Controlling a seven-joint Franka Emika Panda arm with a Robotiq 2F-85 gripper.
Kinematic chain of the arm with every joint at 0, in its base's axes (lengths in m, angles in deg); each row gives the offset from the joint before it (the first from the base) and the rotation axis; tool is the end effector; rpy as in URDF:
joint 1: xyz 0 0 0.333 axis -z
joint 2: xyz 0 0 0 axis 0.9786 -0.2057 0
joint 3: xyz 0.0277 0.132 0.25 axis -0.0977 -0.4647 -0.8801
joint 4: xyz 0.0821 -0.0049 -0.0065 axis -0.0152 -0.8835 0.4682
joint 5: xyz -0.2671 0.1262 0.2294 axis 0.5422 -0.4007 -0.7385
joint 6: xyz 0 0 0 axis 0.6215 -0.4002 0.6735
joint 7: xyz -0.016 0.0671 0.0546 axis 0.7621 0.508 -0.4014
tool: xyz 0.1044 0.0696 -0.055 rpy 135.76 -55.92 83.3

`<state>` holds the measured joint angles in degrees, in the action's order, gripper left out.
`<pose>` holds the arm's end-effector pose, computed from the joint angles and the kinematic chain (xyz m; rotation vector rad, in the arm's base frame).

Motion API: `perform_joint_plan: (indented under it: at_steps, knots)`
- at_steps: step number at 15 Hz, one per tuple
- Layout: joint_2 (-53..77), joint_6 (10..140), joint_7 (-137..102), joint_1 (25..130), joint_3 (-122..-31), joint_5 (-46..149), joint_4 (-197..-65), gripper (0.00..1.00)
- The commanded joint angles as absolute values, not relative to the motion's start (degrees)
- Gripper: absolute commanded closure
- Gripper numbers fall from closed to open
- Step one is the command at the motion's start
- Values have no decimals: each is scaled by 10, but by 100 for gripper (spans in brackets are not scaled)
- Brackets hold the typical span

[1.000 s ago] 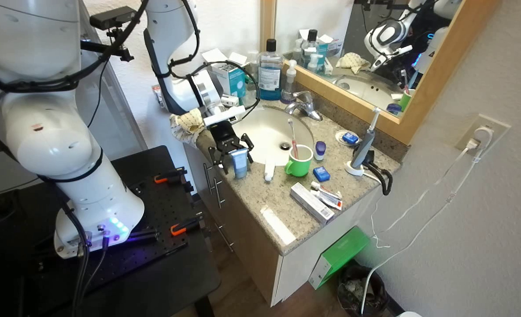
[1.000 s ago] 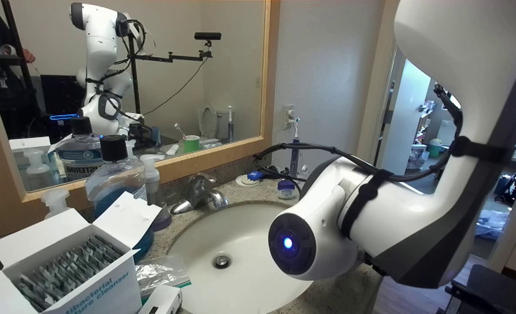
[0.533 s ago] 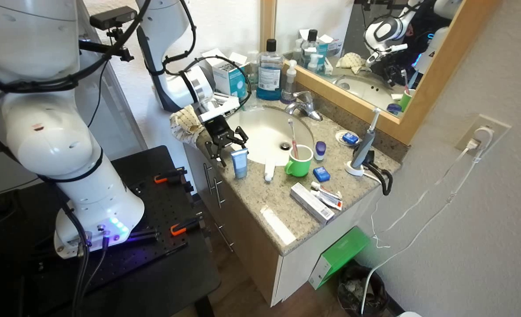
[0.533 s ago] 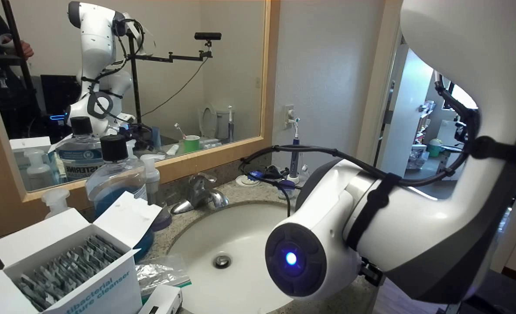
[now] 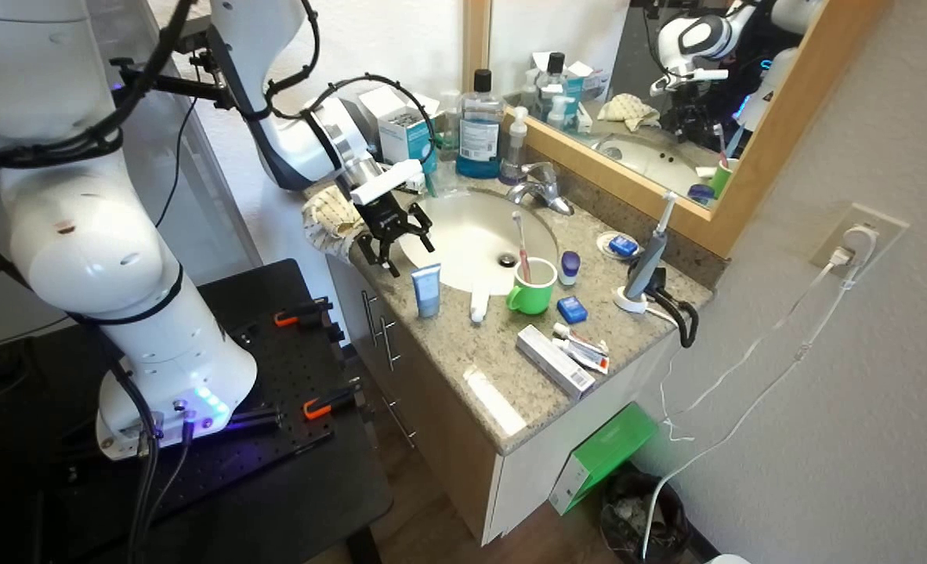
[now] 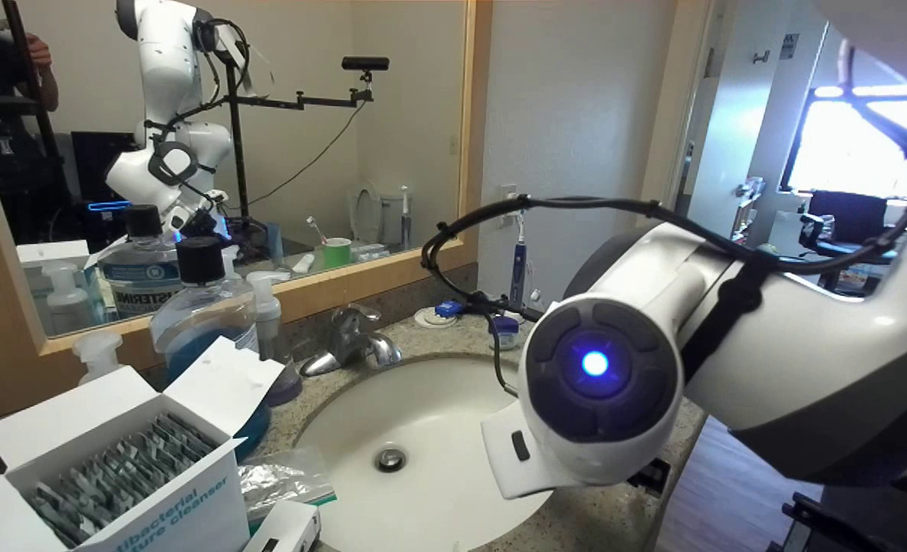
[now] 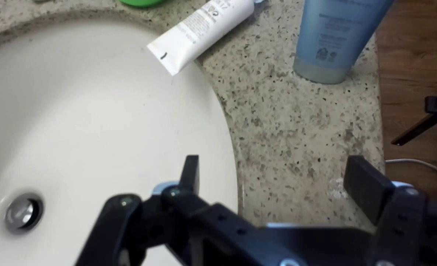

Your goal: Place the grey tube upside down

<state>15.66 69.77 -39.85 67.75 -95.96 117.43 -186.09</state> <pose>0.3575 0.1330 0.1249 1.5183 1.9248 -0.4807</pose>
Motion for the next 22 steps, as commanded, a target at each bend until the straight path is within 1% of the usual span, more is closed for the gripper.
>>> perform_joint_plan:
  at_steps: [1,7,8,13,14,16,18,19,22]
  knots:
    - [277,759,-470,676,-969,1164,-1936,0]
    - [431,828,-560,637,-956,1149,-2013,0]
    - [403,830,-572,630,-954,1147,-1974,0]
    - [469,884,-682,599,-928,1088,-1995,0]
    - [453,885,-704,596,-925,1078,-1973,0]
    - [476,907,-769,585,-907,1036,-1988,0]
    - [472,926,-840,577,-889,985,-1980,0]
    - [452,907,-785,593,-914,1018,-1971,0]
    - [457,916,-826,592,-903,993,-1971,0]
